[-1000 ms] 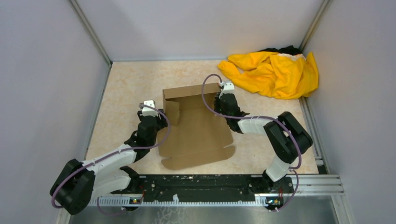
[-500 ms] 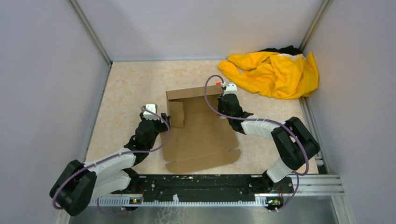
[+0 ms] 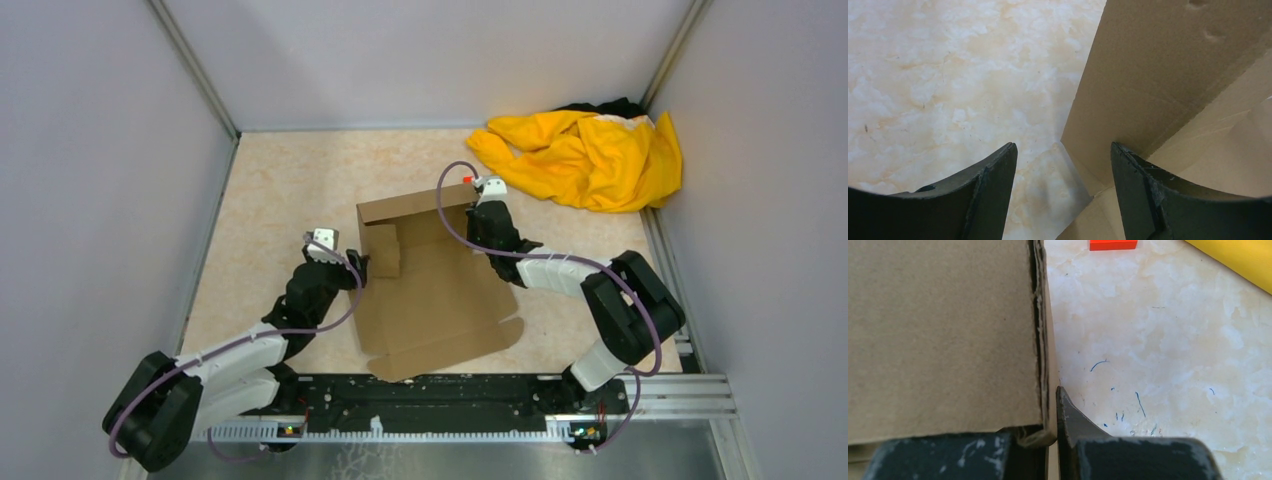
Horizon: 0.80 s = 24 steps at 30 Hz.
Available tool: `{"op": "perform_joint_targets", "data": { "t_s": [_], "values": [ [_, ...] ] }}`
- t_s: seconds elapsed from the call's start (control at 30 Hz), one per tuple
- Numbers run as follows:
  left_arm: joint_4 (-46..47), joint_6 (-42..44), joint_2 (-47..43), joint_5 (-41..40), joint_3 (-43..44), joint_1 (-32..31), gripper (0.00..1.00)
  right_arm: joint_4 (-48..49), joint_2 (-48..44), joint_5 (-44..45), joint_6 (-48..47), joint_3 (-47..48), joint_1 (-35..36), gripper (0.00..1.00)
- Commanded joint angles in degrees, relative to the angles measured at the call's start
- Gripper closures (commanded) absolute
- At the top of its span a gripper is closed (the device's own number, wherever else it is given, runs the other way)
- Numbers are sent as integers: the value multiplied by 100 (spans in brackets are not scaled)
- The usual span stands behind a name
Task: Fold the paper box
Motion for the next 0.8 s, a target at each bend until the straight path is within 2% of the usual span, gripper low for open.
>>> {"op": "perform_joint_targets", "data": {
  "t_s": [0.0,0.4,0.53,0.77],
  "values": [
    [105,-332,-190,775,-49,-62,24,-814,200,-449,35,-14,194,100],
    [-1022,-912,-808,456,40,-131,24,-836,359,-515,7,67,193,100],
    [-987,-1080,-894,547,-84,-214,24,-933,249,-408,-38,33,195,100],
    [-763,-1158,-800,173,-300,-404,24,-430,139,-340,-203,-324,204,100]
  ]
}}
